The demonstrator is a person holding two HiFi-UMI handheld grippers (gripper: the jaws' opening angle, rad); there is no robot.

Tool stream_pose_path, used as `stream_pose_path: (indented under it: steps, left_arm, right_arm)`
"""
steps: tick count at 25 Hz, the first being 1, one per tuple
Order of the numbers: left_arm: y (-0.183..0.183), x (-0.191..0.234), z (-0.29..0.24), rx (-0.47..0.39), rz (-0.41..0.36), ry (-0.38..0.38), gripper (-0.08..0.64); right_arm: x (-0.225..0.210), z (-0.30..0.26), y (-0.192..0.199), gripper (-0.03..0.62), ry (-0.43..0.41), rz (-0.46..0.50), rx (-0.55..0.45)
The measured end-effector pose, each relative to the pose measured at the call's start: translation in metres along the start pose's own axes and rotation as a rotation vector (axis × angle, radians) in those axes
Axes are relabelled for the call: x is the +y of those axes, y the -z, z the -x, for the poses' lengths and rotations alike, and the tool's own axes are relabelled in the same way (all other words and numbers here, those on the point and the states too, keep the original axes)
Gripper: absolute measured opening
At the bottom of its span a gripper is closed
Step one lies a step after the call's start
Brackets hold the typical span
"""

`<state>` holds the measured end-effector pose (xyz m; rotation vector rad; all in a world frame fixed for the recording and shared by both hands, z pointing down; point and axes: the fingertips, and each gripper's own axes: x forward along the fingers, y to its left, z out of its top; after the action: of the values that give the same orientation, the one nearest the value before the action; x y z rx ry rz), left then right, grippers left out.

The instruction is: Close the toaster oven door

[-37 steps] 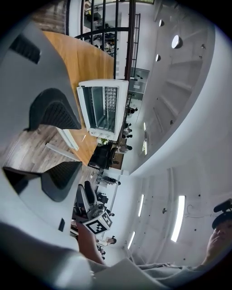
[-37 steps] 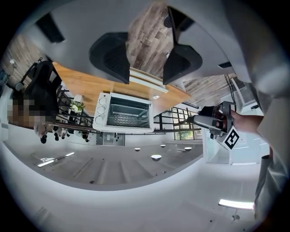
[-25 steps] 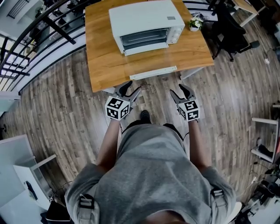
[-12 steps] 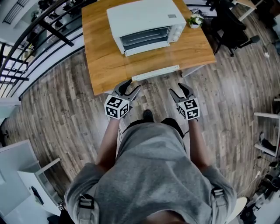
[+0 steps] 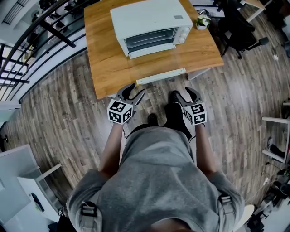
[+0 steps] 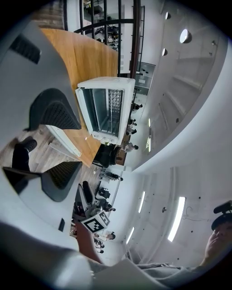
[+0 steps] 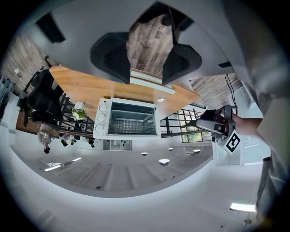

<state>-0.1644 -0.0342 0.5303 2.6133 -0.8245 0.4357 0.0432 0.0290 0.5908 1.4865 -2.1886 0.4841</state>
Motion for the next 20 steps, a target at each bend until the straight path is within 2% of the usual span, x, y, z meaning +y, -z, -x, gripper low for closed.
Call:
stream_pose_path:
  steps: [9,16,20]
  left_arm:
    - [-0.005,0.021,-0.01,-0.005,0.026,-0.056,0.235]
    - [-0.009,0.032,-0.027,0.011,0.064,-0.087,0.235]
    - [0.004,0.037,-0.042,0.043,0.09,-0.092,0.235]
  right_arm:
    - [-0.023,-0.031,-0.013,0.23,-0.036,0.021,0.004]
    - [-0.043,-0.055,-0.016,0.23,-0.085,0.033,0.045]
    - [-0.052,-0.076,-0.014,0.229,-0.1,0.024,0.06]
